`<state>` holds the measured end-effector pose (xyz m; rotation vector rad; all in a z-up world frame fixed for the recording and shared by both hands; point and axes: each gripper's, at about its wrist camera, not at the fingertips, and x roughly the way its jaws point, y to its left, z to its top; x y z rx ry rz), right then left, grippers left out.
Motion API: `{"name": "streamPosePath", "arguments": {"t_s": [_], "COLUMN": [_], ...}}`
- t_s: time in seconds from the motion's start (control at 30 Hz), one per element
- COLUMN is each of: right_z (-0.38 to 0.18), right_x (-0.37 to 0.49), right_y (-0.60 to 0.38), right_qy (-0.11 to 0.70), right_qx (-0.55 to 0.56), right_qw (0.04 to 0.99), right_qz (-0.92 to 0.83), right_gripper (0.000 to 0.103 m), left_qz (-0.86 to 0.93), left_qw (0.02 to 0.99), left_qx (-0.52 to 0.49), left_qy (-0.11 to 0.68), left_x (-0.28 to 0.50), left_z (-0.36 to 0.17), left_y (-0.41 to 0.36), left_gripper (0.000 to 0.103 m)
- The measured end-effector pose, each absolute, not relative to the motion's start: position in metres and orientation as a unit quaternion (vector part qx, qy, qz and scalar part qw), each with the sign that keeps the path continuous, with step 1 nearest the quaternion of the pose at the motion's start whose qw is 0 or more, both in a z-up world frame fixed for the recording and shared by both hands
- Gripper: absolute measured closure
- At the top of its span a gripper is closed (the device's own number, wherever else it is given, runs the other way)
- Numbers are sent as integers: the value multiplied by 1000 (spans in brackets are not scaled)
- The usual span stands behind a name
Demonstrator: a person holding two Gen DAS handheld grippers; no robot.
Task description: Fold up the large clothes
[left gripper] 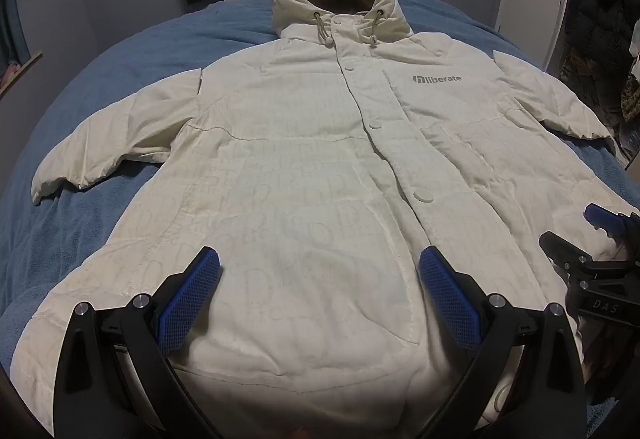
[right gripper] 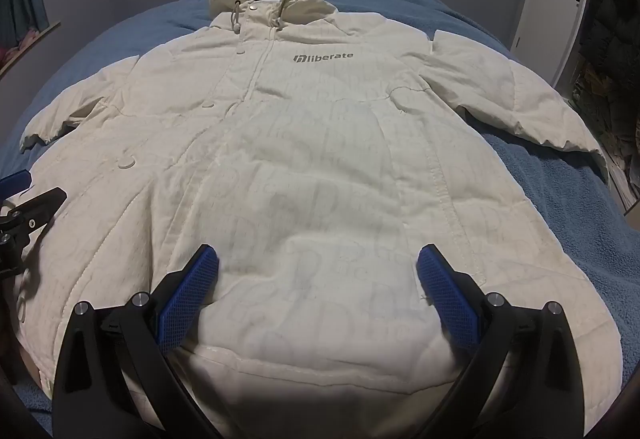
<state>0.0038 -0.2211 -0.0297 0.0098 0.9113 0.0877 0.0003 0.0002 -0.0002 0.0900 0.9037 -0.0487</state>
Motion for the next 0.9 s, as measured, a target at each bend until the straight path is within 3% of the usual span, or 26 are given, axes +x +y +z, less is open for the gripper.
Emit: {"name": "streamPosePath", "arguments": {"t_s": [0.9], "right_z": [-32], "right_x": [4], "right_y": [-223], "right_qy": [439], "right_qx": [21], "right_qw": [897], "right_qz": [50], "right_gripper": [6], "left_qz": [-23], "left_qw": [898], "left_qx": [42], "left_qy": [436], "left_x": [0], "left_z": [0], "left_y": [0], "left_gripper": [6]}}
